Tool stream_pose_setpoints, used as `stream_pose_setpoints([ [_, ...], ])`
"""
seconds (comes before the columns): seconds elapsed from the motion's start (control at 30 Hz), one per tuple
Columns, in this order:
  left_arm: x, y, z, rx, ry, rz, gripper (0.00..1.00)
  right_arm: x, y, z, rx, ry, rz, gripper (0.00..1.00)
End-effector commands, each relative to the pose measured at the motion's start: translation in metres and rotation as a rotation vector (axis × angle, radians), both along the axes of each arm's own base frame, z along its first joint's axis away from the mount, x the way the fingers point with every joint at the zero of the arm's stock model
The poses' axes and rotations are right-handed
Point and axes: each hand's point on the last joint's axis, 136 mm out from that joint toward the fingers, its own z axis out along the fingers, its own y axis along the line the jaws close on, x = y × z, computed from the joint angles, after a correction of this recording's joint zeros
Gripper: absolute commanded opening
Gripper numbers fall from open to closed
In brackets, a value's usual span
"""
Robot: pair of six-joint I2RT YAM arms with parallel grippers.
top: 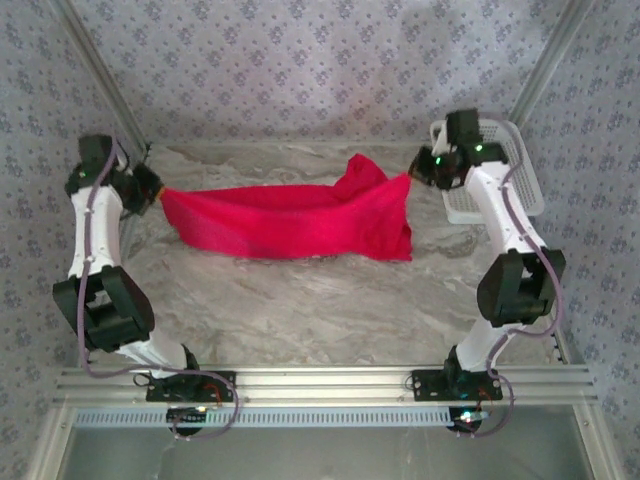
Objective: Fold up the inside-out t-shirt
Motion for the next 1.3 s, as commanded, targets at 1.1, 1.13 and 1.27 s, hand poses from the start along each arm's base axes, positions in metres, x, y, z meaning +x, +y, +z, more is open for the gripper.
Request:
stream_pose_setpoints([
  [1.1, -0.089, -0.026, 0.314, 0.242, -0.748, -0.081, 0.00, -0.163, -0.095, 0.361, 0.287, -0.876, -0.243, 0.00],
  [1.13, -0.078, -0.027, 0.304, 0.209, -0.726, -0.096, 0.00, -0.154, -0.092, 0.354, 0.284, -0.853, -0.234, 0.00],
  [1.27, -0.035, -0.033, 0.266, 0.158, -0.627, -0.147, 0.00, -0.116, -0.071, 0.323, 0.240, -0.767, -0.187, 0.00],
])
